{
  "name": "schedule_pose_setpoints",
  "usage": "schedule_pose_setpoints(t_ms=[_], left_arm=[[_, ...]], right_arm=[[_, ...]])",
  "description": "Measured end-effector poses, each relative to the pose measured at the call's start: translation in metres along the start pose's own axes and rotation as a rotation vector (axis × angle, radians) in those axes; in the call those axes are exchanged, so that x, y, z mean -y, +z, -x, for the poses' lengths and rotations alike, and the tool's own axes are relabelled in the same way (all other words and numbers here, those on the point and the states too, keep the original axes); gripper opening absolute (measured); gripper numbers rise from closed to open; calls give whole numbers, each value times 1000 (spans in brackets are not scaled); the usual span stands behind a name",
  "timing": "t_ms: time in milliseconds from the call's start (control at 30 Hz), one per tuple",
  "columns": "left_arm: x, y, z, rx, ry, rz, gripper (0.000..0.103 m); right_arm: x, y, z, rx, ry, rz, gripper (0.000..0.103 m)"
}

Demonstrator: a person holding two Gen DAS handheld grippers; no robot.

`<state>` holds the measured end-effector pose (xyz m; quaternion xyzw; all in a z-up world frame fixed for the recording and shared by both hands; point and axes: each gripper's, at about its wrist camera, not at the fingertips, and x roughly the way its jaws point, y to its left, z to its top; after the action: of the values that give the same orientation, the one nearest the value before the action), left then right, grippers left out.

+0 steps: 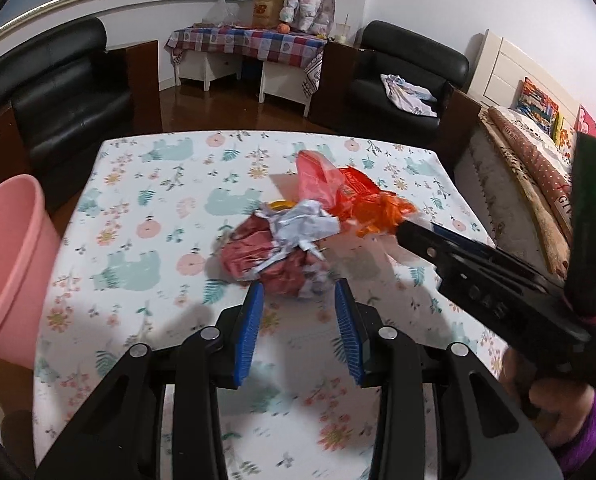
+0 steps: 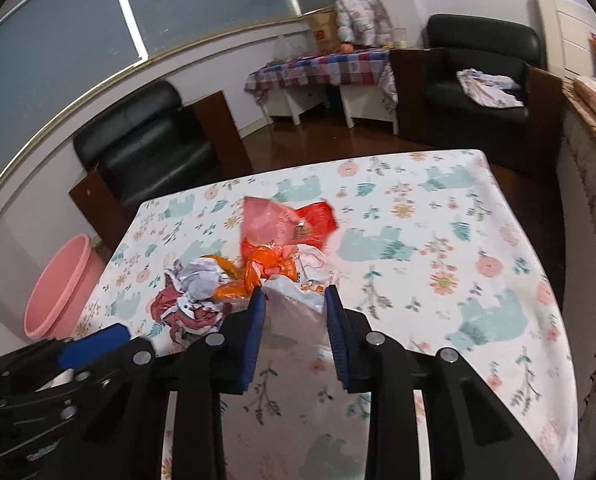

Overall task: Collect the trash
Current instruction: 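Grasp the white-and-orange plastic bag with the right tool, then grasp the crumpled red-and-white paper with the left tool while the right tool holds the bag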

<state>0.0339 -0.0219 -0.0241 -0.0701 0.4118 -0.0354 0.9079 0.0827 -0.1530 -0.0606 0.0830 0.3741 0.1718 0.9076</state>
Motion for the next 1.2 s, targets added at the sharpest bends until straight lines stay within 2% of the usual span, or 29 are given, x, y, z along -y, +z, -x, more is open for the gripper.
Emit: schedule_pose_setpoints(t_ms=[100,267,400,533,667,800,867,1000,1100,1200], left_arm=[[5,5,-13,-9,32,35,37],[7,8,-35,-29,133,83,37],[-8,3,-42,-59,160,108,37],[-31,2,-41,-77,145,159,37],[-45,1,-35,-66,178,176,37],[-65,1,-26,-52,214,241,37],[-69,2,-20,-35,194,253,37],[-69,5,-5,5,75,254,37],[-63,8,3,26,14,231,37],[-55,8,3,30,18,196,37]], right_arm=[[9,-3,8,13,-19,-34,30],[13,-8,11,7,-27,-38,30],[13,-9,14,5,-18,-30,30],[10,-11,11,-22,9,-34,30],[5,-14,11,-35,27,-23,30],[2,-17,11,-47,37,-17,30],[1,-18,10,-54,41,-18,30],[0,-20,9,-59,44,-18,30],[0,-20,9,-62,43,-18,30],[1,-20,7,-70,45,-23,30]])
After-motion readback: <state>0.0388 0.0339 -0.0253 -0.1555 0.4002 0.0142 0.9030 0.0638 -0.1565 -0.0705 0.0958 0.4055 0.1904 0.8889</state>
